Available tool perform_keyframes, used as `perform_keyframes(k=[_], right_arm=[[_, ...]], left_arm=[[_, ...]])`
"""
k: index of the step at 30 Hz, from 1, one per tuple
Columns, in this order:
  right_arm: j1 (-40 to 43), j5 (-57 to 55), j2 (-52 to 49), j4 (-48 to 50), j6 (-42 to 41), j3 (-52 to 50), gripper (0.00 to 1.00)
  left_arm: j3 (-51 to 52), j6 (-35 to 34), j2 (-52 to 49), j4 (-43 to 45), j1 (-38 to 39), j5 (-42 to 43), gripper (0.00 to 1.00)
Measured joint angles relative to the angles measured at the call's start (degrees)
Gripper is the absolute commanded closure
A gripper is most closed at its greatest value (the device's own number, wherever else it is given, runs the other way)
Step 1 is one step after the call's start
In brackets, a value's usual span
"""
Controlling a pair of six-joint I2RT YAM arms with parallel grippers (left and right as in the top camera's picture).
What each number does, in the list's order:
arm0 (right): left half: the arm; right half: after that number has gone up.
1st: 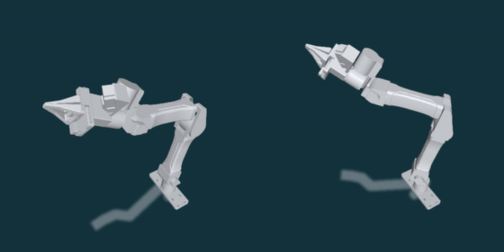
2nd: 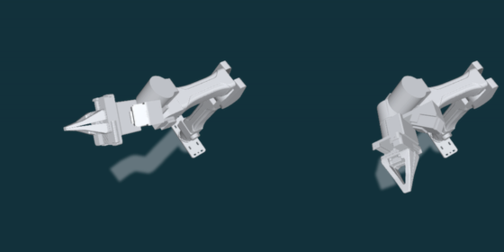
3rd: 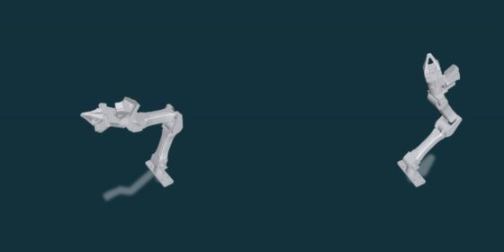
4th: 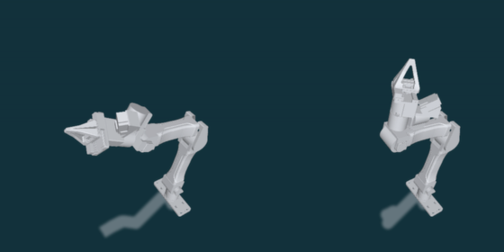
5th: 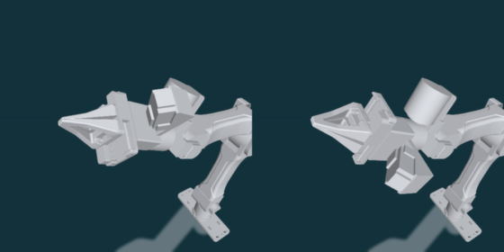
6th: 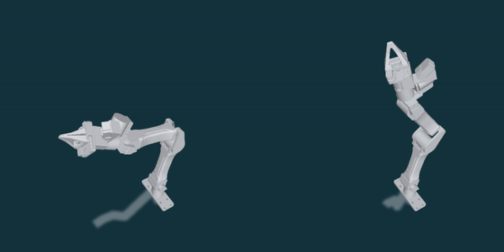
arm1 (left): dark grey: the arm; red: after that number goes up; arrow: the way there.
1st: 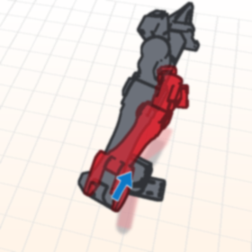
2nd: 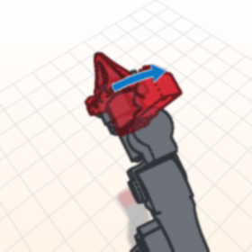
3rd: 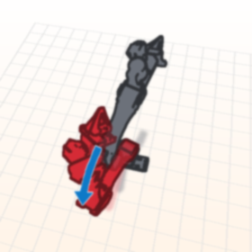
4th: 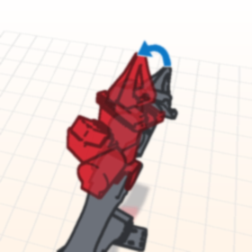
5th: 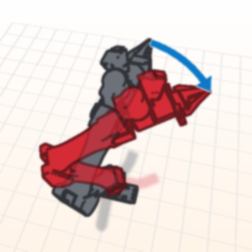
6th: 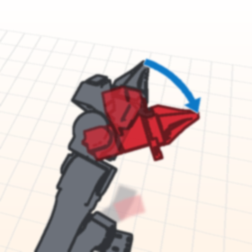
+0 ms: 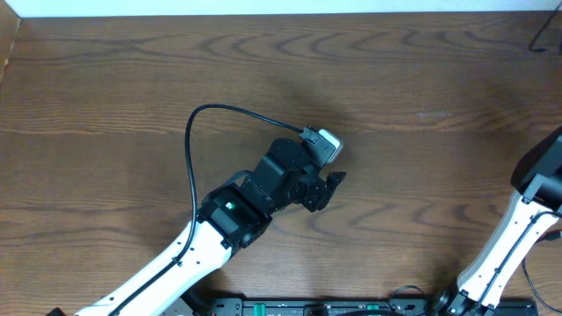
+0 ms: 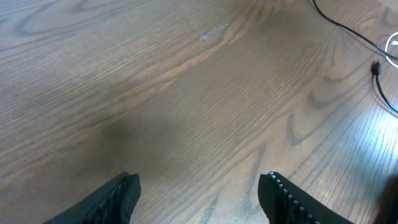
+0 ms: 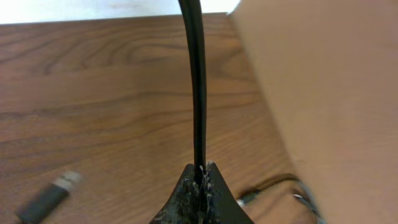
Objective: Untangle cables
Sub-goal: 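Carry the cable end off to the right with the right gripper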
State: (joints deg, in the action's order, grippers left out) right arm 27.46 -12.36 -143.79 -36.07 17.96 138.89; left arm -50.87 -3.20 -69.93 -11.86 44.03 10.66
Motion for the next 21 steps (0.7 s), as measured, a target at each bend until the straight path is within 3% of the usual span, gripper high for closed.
perform_keyframes(k=[19, 20, 21], right_arm=[[2.5, -0.1, -0.9, -0.5, -7.7, 0.0, 0.99], [2.6, -0.4, -0.9, -0.3, -8.1, 0.0, 0.8], [2.6, -0.7, -0.9, -0.1, -8.7, 0.0, 0.34]], left_arm=[[0.0, 0.0, 0.0, -0.3, 0.0, 0.0, 0.35], [0.0, 0.0, 0.0, -0.3, 0.0, 0.0, 0.34], [0.0, 0.0, 0.0, -0.3, 0.0, 0.0, 0.34]])
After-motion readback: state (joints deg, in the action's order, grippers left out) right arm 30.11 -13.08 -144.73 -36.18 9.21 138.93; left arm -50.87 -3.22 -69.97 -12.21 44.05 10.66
